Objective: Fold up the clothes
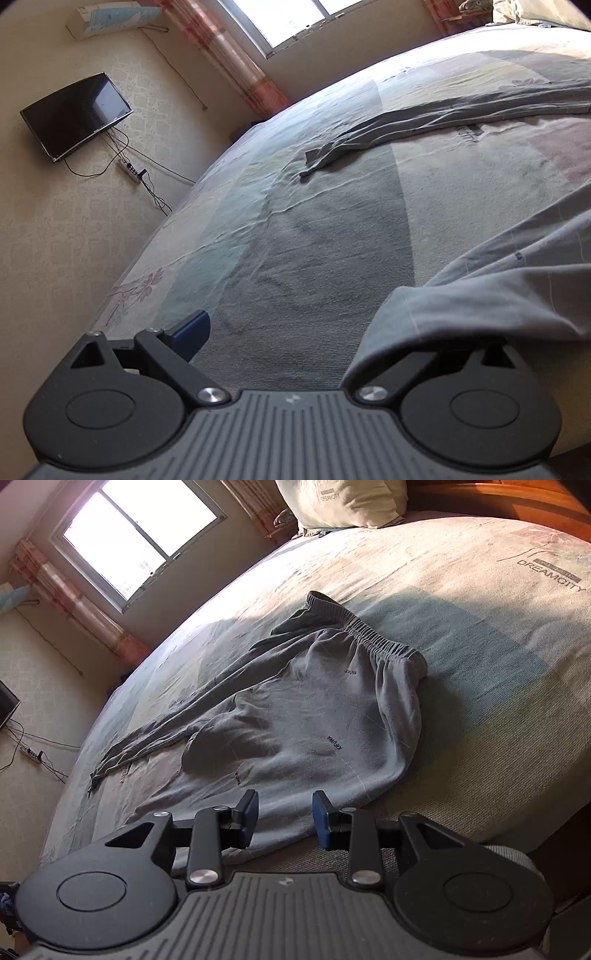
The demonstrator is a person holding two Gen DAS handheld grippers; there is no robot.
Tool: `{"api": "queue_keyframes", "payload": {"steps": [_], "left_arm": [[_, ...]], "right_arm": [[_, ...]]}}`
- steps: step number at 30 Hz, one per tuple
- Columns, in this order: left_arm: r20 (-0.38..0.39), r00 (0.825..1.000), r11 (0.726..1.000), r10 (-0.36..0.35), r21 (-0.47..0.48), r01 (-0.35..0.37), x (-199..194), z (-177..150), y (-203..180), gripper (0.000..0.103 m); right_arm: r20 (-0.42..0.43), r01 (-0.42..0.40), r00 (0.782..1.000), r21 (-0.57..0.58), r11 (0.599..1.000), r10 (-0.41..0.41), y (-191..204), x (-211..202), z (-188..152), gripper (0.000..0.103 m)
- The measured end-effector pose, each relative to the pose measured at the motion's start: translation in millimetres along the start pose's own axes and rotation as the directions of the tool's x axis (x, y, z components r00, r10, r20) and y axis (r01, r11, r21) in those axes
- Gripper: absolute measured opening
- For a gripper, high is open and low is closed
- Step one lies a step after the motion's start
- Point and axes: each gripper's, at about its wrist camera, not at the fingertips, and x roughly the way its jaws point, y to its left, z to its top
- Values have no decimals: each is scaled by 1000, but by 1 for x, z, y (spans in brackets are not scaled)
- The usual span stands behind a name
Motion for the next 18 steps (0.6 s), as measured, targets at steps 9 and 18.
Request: {"api": "queue_keyframes", "payload": {"steps": [9,18], "left_arm": [[450,874,926,181,221,-306,-52,18,-13,97],[249,958,895,143,381,-233,5,-26,-25,97]], "right_arm": [[-14,-6,1000,-18,1000,6,12,4,-4,38],[-35,-11,999,-41,999,10,21,7,-11,39]]}}
